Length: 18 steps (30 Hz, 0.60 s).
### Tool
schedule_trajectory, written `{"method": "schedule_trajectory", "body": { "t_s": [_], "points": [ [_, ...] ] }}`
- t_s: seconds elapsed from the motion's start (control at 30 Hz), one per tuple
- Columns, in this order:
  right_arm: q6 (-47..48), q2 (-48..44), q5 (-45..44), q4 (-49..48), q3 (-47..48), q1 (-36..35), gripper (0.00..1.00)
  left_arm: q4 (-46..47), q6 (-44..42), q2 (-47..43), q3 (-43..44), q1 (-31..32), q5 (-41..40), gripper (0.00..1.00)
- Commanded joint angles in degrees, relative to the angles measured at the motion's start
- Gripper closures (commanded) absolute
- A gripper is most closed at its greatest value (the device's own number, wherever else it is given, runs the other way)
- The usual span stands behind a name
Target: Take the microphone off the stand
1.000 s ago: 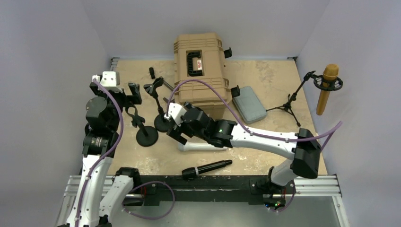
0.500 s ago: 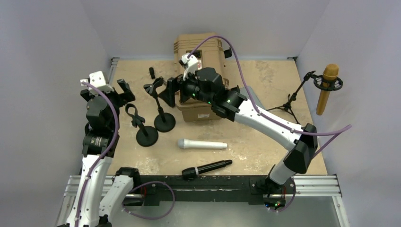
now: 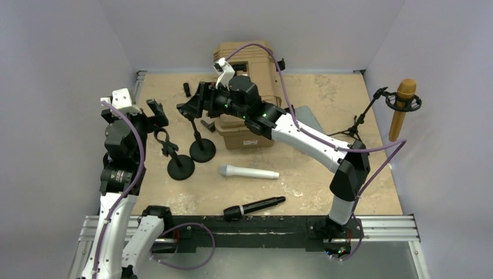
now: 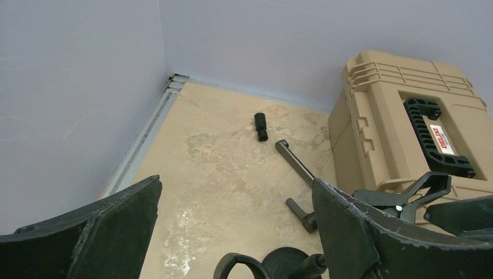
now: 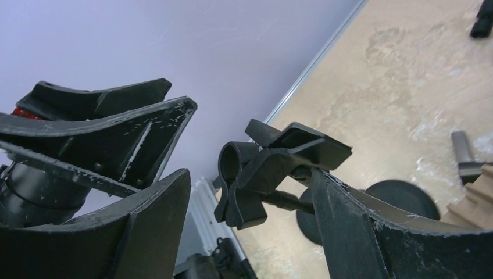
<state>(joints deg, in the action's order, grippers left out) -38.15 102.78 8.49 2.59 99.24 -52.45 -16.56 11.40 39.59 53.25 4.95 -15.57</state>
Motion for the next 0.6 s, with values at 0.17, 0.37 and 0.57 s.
{"method": "schedule_trajectory", "body": {
  "t_s": [0.17, 0.37, 0.57],
  "points": [
    [-10.98, 0.13, -2.53, -5.12, -0.57, 0.19, 0.35, 0.39, -0.19, -0.82, 2.48, 0.02, 2.39, 0.03],
    [-13.29, 1.35, -4.19, -2.93, 0.12, 0.52, 0.41, 0.38, -0.31, -0.76, 2.53, 0.28, 2.69, 0.03],
    [-14.1, 2.51, -4.02, -2.77, 0.76, 0.68, 0.39, 0.47, -0.33, -0.57, 2.47, 0.48, 3.53, 0.03]
  ]
}}
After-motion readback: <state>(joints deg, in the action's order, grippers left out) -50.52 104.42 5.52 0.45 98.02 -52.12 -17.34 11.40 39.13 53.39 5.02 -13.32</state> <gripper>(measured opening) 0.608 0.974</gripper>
